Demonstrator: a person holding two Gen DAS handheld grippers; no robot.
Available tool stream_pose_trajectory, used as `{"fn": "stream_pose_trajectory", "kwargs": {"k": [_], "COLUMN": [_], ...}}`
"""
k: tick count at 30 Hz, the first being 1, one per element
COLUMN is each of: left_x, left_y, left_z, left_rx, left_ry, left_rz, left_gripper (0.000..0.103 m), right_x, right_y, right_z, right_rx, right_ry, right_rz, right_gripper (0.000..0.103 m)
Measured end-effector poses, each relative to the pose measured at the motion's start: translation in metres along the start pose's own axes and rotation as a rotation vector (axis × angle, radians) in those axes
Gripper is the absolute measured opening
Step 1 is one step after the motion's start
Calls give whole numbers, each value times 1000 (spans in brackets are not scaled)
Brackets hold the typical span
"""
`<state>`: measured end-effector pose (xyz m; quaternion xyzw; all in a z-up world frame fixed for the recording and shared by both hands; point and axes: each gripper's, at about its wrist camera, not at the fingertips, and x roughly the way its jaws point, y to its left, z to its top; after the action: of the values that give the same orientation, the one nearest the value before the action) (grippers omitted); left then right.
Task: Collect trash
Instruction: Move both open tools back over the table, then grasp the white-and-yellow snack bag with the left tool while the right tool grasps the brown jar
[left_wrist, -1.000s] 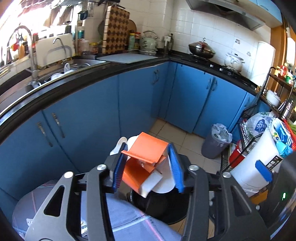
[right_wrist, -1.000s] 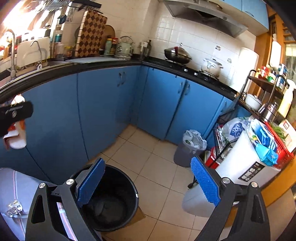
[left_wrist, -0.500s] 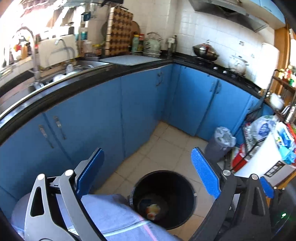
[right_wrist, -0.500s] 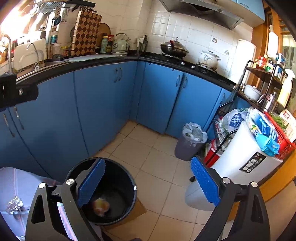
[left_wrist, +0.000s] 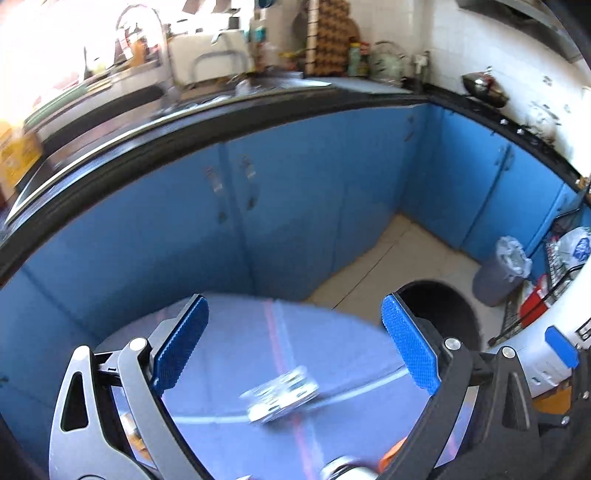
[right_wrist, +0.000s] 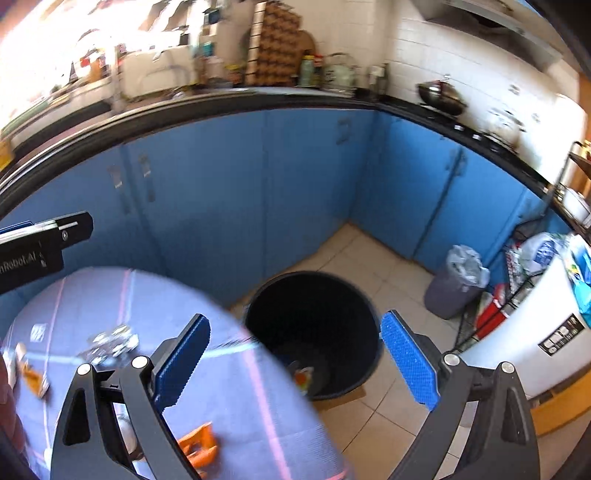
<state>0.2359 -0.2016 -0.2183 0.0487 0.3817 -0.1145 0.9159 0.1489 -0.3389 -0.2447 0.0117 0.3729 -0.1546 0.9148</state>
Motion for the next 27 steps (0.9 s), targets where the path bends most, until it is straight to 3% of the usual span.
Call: {"fn": "stream_pose_trajectory", "kwargs": {"k": [12,27], "left_x": [-50,-84], "left_y": [86,186], "left_z": [-89,-180], "left_rx": [-117,-343], "left_ry": [59,136], "left_rz": [133,317], "left_gripper": [94,94], "right_x": [-34,-28], "right_y": [68,119], "right_z": [-43,-72], "right_rx": [-137,-244], "right_ry": [15,44], "right_rz": [161,242], "right_gripper": [91,91]}}
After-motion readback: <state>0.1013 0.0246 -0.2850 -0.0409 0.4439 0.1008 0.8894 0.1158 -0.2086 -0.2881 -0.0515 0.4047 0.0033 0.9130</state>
